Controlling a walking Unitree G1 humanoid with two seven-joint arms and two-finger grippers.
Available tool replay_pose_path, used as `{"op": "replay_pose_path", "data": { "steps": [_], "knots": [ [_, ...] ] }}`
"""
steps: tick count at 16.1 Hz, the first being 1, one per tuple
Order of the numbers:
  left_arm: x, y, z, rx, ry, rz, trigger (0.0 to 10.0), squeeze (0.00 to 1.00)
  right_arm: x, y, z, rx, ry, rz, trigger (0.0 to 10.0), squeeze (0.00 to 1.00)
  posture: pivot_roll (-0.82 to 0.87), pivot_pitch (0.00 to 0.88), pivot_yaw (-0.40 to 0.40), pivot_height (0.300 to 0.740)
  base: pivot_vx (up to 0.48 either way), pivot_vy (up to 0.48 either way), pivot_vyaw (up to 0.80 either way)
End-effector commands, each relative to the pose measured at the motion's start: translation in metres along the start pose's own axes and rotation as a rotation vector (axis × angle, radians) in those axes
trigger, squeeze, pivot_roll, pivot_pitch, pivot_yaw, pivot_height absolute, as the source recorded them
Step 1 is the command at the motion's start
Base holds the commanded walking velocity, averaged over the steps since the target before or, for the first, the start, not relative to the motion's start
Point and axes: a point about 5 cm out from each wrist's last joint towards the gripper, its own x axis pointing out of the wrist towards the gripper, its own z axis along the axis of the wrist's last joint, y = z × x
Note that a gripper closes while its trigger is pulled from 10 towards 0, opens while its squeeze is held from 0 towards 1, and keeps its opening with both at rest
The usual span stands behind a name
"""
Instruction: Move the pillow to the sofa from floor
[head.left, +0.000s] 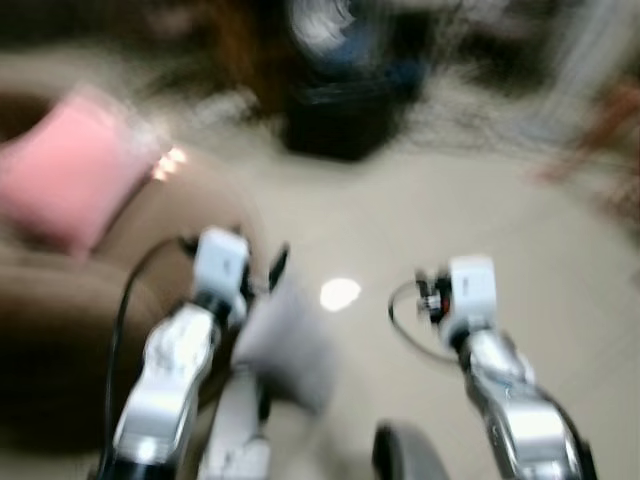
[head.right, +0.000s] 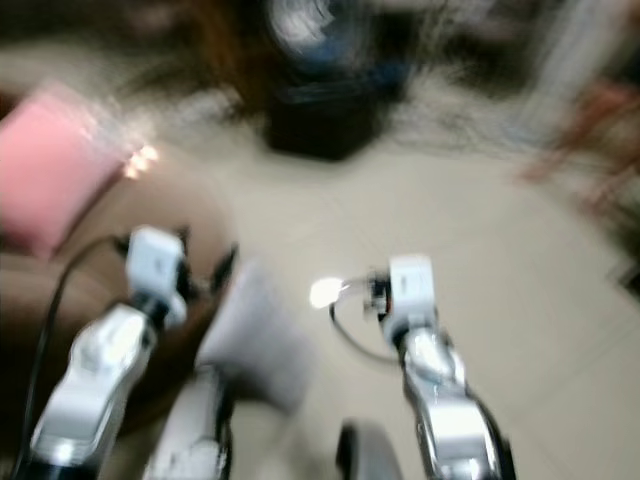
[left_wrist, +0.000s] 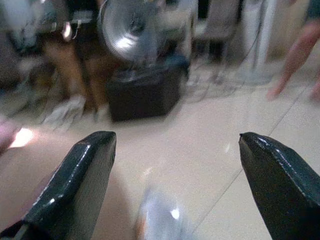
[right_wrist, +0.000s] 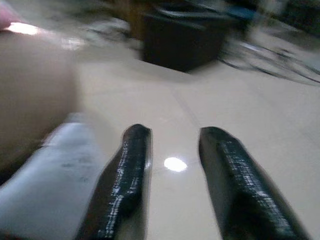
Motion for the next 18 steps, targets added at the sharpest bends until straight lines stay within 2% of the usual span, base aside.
{"op": "replay_pose_path", "data": {
  "steps": [1, 11, 14, 17, 18],
  "knots": [
    [0.002, 0.001, 0.005, 0.007, -0.012, -0.018, 10.0, 1.0, -0.001, 0.004, 0.002, 0.021, -0.022, 0.024, 10.0, 1.0, -0.01, 0.057, -0.028, 0.601, 0.0, 0.0, 0.0],
    [0.001, -0.001, 0.009, -0.03, -0.03, -0.061, 10.0, 1.0, -0.006, 0.004, -0.003, 0.054, -0.047, 0.047, 10.0, 1.0, -0.01, 0.045, -0.021, 0.601, 0.0, 0.0, 0.0],
    [0.002, -0.001, 0.01, -0.022, -0.033, -0.06, 10.0, 1.0, -0.007, 0.002, -0.005, 0.057, -0.048, 0.042, 10.0, 1.0, -0.01, 0.046, -0.02, 0.601, 0.0, 0.0, 0.0],
    [0.002, 0.001, 0.01, 0.016, -0.037, -0.051, 10.0, 1.0, -0.008, 0.004, -0.01, 0.053, -0.025, 0.049, 10.0, 1.0, -0.01, 0.053, -0.017, 0.601, 0.289, 0.0, -0.25],
    [0.001, 0.002, 0.009, 0.028, -0.03, -0.044, 10.0, 1.0, -0.008, 0.004, -0.011, 0.018, -0.018, 0.043, 10.0, 0.39, -0.01, 0.057, -0.017, 0.601, 0.394, 0.0, -0.73]
  ]
}}
